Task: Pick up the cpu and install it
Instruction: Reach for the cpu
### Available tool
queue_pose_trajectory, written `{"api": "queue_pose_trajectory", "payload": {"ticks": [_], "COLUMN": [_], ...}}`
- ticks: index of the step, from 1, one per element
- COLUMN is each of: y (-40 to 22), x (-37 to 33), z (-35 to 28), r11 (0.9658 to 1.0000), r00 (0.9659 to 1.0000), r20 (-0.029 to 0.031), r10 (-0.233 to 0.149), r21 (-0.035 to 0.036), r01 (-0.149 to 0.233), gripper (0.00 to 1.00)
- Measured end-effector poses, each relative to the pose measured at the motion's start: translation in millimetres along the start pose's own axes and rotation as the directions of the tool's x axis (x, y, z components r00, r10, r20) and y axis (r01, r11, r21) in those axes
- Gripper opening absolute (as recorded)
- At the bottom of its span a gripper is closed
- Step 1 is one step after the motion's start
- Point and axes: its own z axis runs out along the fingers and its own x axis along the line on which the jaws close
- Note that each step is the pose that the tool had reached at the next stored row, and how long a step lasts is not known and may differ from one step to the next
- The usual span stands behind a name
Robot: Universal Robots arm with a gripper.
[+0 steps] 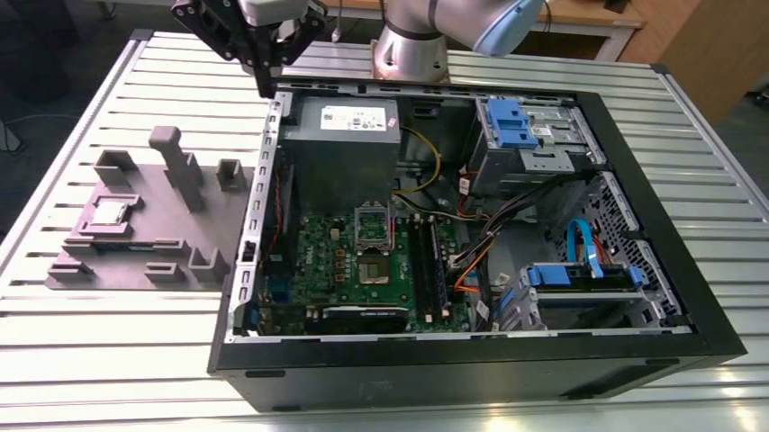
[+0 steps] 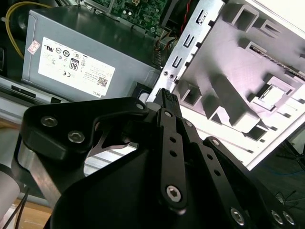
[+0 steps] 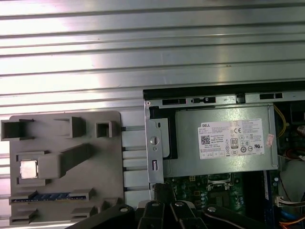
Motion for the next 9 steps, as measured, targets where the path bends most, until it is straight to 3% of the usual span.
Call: {"api": "queue_pose_trajectory", "payload": {"ticks": [9], "y": [-0.3], "x": [4.0], "z": [0.0], "r11": [1.0000], "r00": [1.0000], "r20": [-0.0001], "r10": [0.000], "r21": [0.0000], "r01": [0.000], "gripper": [0.10]}}
